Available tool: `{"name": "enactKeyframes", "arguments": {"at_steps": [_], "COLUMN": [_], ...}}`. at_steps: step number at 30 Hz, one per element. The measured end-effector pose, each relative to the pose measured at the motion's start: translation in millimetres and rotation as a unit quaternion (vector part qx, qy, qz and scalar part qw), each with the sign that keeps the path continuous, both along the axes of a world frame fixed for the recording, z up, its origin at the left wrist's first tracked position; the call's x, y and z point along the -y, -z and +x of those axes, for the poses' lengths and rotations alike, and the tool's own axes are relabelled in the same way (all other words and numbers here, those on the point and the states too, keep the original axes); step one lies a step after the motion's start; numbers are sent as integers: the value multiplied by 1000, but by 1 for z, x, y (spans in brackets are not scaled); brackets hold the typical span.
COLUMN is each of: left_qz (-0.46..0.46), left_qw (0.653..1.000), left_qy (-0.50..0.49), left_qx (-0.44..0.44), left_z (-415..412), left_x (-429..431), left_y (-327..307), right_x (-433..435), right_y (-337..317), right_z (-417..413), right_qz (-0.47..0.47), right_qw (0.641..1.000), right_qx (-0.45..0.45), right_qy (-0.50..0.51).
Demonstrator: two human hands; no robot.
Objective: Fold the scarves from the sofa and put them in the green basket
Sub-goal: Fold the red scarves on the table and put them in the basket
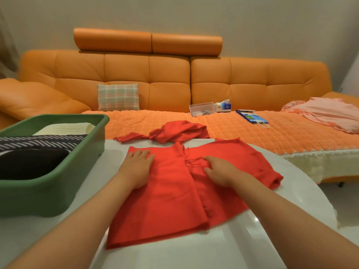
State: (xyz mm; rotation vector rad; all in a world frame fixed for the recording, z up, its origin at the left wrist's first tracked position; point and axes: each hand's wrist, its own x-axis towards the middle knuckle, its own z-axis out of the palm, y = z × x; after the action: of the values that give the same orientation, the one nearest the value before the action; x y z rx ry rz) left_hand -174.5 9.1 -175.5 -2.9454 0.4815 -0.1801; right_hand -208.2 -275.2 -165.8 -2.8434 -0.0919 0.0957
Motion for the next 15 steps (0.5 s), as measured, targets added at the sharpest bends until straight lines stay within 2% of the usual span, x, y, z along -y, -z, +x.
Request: {"name": "enactKeyframes", "arguments": {"at_steps": [2,4,7,10,12,15], "left_qz": [-95,-173,-136,-96,-94,-159], "left_qw": [995,981,981,984,986,985], "left_qy": [-32,-52,-46,-35,-33,-32], "left_qx": [-2,-72,-131,-145,-132,-58], "left_z": [-16,-33,-45,-45,-44,-36], "left_x": [15,22,6,-19,-27,-24], "left_y": [-3,6,20,16,9,2], "right_x": [-10,-19,-24,-23,-25,-29], "right_y": [1,2,-3,-13,-14,-13], "right_z": [-6,-10,-17,-24,-25,-17], "right_qz": [-21,-37,-95,-169,-190,-205], "right_qw": [999,996,992,984,980,977], "right_qx": [-37,-73,-88,-33,-11,43], "right_qy": [-12,-20,-4,55,63,43]}}
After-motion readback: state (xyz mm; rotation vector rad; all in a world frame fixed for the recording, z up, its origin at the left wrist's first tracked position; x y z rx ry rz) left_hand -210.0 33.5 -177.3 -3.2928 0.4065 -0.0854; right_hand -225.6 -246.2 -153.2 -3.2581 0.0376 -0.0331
